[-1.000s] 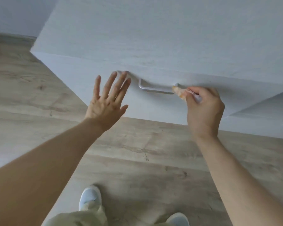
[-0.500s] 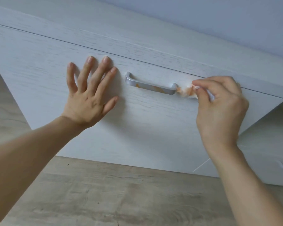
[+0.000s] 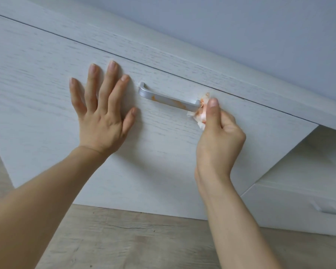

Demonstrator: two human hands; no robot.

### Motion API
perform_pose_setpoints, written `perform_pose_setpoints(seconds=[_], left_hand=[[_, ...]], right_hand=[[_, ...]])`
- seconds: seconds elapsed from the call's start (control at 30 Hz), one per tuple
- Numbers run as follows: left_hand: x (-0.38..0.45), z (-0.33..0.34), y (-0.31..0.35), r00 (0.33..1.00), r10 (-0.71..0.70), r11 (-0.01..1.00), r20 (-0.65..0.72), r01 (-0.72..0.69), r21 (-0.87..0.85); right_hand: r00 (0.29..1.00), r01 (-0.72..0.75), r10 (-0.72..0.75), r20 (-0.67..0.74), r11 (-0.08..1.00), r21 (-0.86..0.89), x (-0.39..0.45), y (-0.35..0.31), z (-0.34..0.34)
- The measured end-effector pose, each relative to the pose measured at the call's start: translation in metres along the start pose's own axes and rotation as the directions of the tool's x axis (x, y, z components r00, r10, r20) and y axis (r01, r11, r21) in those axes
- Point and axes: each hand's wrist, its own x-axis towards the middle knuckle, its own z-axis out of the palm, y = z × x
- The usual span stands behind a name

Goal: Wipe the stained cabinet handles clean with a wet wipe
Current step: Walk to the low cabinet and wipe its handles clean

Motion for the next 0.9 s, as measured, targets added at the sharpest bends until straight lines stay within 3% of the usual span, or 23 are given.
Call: perform_pose_setpoints(seconds=[0.1, 0.17, 0.5, 0.7, 0.9], left_hand=[[-0.001, 0.001, -0.001, 1.0, 0.012, 1.0, -0.011, -0.012, -0.001], [-0.001, 0.0, -0.004, 1.0, 0.028, 1.0, -0.007, -0.028, -0.008], [-0.004, 0.006, -0.004, 1.0, 0.011, 1.0, -0.003, -0.011, 0.027], [-0.005, 0.009, -0.005, 1.0, 0.004, 0.999, -0.015, -0.004, 0.05], [-0.007, 0.012, -0.005, 0.999, 0.018, 0.999, -0.039, -0.017, 0.029]], right_hand=[[0.997, -0.056, 0.055, 0.053, 0.998, 0.029, -0.007, 0.001, -0.001], [0.998, -0.008, 0.008, 0.064, 1.0, -0.012, -0.01, 0.0, -0.005], [0.977, 0.108, -0.092, -0.19, 0.991, 0.077, -0.011, -0.001, 0.008], [0.96, 0.251, -0.256, -0.11, 0.966, -0.063, -0.027, 0.0, 0.018], [0.974, 0.196, -0.194, -0.12, 0.981, 0.007, -0.015, 0.002, 0.009]])
